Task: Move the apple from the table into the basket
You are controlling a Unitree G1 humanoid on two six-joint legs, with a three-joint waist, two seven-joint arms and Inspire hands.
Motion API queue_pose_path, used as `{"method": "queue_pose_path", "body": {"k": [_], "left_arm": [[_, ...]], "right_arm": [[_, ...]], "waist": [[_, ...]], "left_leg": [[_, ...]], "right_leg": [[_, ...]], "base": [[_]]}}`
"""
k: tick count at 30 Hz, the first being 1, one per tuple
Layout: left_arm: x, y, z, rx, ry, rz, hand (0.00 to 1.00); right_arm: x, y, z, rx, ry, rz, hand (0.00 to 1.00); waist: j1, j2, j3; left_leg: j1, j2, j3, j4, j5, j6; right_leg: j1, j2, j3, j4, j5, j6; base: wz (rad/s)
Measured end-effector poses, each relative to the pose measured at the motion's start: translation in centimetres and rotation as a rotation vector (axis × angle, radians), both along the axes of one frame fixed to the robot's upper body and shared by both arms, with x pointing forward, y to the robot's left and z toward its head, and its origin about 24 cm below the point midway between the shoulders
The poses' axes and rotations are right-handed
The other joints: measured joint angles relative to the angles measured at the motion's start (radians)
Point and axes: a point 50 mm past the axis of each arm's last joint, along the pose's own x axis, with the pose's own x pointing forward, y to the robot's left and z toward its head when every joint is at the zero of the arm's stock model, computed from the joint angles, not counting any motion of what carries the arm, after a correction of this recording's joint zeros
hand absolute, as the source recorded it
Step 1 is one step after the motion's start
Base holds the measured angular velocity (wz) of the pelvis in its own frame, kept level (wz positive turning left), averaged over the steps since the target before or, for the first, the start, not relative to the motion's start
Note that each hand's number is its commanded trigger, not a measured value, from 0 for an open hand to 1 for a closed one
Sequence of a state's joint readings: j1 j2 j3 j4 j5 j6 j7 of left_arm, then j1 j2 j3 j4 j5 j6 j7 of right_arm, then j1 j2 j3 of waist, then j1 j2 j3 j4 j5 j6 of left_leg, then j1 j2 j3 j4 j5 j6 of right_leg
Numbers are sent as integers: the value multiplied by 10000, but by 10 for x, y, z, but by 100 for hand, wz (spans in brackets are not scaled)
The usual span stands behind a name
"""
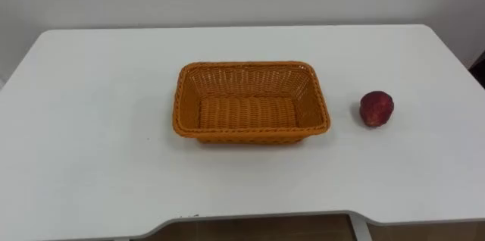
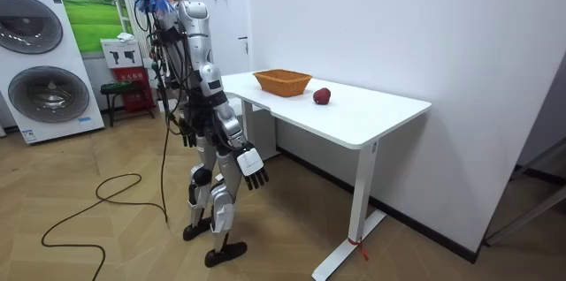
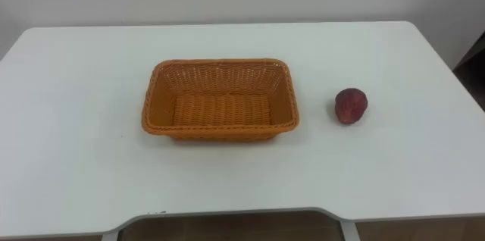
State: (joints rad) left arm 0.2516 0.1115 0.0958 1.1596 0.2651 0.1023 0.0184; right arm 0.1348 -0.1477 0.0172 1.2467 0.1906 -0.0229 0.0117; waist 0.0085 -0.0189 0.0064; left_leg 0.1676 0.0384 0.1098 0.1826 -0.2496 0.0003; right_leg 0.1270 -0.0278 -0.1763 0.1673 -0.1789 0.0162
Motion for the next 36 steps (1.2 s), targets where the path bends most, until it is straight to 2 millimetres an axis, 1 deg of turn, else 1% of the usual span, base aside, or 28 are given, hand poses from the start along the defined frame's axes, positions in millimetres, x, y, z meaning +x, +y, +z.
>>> {"method": "queue_pose_path", "body": {"k": [6,8,10,12,15,17,18,19,20,21,22,23,25,26,28,29,30,32,33,35,36], "left_arm": [[0,0,0,2,16,2,0],[-1,0,0,4,16,15,0],[0,0,0,-15,-27,191,0],[0,1,0,-6,-54,282,0],[-1,2,0,11,-75,617,0],[-3,4,1,165,-110,835,0],[-3,5,1,218,-125,927,0],[-4,7,2,326,-178,1243,0],[-6,9,2,449,-219,1493,0],[-6,10,2,511,-251,1581,0],[-9,13,4,628,-366,1827,0],[-9,15,5,726,-618,2012,0],[-7,20,7,893,-869,2102,0],[-6,22,8,952,-953,2187,0],[-6,29,10,1271,-1125,2425,0],[-6,30,10,1340,-1143,2473,0],[-6,33,11,1432,-1145,2458,0],[-6,35,12,1563,-1153,2483,0],[-7,35,12,1593,-1149,2498,0],[-7,35,12,1649,-1212,2494,0],[-7,36,12,1661,-1221,2490,0]], "right_arm": [[0,0,0,0,20,-24,0],[0,0,0,-74,25,-103,0],[-3,-1,0,-153,71,-483,0],[-4,0,-1,-230,79,-900,0],[-8,-3,-1,-237,-35,-2547,0],[-9,-8,1,-315,-312,-4522,0],[-9,-10,1,-314,-424,-5183,0],[-8,-14,2,-332,-673,-6593,0],[-5,-18,3,-312,-952,-7889,0],[-3,-20,4,-262,-1119,-8560,0],[2,-24,5,-157,-1520,-9867,0],[7,-29,8,-89,-1953,-10811,0],[15,-39,13,-30,-2599,-11927,0],[18,-42,15,-29,-2801,-12248,0],[29,-57,24,-313,-3557,-13328,0],[32,-62,27,-440,-3715,-13515,0],[38,-70,33,-727,-4036,-13775,0],[50,-84,46,-1226,-4651,-14261,0],[54,-87,49,-1333,-4788,-14367,0],[72,-100,67,-2049,-5331,-14346,0],[78,-103,73,-2191,-5579,-14329,0]], "waist": [[13,-2,0],[64,3,1],[196,6,3],[212,12,2],[208,24,3],[163,34,0],[134,37,0],[73,43,2],[-59,43,4],[-113,40,5],[-244,39,5],[-339,42,4],[-508,48,1],[-543,53,-3],[-565,62,-13],[-584,61,-14],[-603,63,-17],[-607,14,-46],[-610,-6,-50],[-586,-20,-47],[-576,-29,-46]], "left_leg": [[7,0,-15,1,0,0],[2,10,55,1,0,0],[0,14,136,-2,-1,0],[-4,14,134,-7,-8,-3],[8,16,121,-18,-19,-5],[17,20,125,-18,-19,-5],[33,20,125,-17,-19,-5],[83,18,130,-20,-19,-5],[115,19,144,-24,-19,-5],[121,17,143,-26,-19,-5],[121,13,143,-28,-19,-5],[120,8,140,-34,-19,-5],[105,1,125,-54,-19,-5],[106,0,128,-87,-19,-5],[106,9,188,-121,-18,-3],[106,8,195,-123,-18,-3],[97,3,201,-137,-17,-1],[94,-5,218,-133,-15,0],[99,-9,217,-133,-15,0],[84,-22,239,-134,-13,1],[55,-26,253,-130,-13,1]], "right_leg": [[0,5,28,2,0,0],[-39,12,82,22,0,0],[-55,12,102,13,0,-1],[-54,12,91,15,0,0],[-39,22,88,16,0,0],[-19,20,83,14,0,-1],[-4,20,81,16,0,-1],[34,19,81,18,0,-1],[73,17,75,11,0,0],[90,16,62,9,-1,0],[95,12,53,11,-3,4],[75,9,32,16,-8,9],[55,2,3,36,-14,16],[24,3,14,52,-16,16],[-53,27,116,84,-15,13],[-64,28,131,95,-15,13],[-71,27,152,94,-15,13],[-57,23,158,95,-15,13],[-55,18,157,108,-15,13],[-134,-2,159,227,-45,28],[-182,-4,171,233,-46,29]], "base": [[0],[-7],[-5],[0],[0],[0],[0],[0],[0],[0],[0],[0],[0],[0],[-10],[-8],[-5],[-5],[-4],[0],[-3]]}}
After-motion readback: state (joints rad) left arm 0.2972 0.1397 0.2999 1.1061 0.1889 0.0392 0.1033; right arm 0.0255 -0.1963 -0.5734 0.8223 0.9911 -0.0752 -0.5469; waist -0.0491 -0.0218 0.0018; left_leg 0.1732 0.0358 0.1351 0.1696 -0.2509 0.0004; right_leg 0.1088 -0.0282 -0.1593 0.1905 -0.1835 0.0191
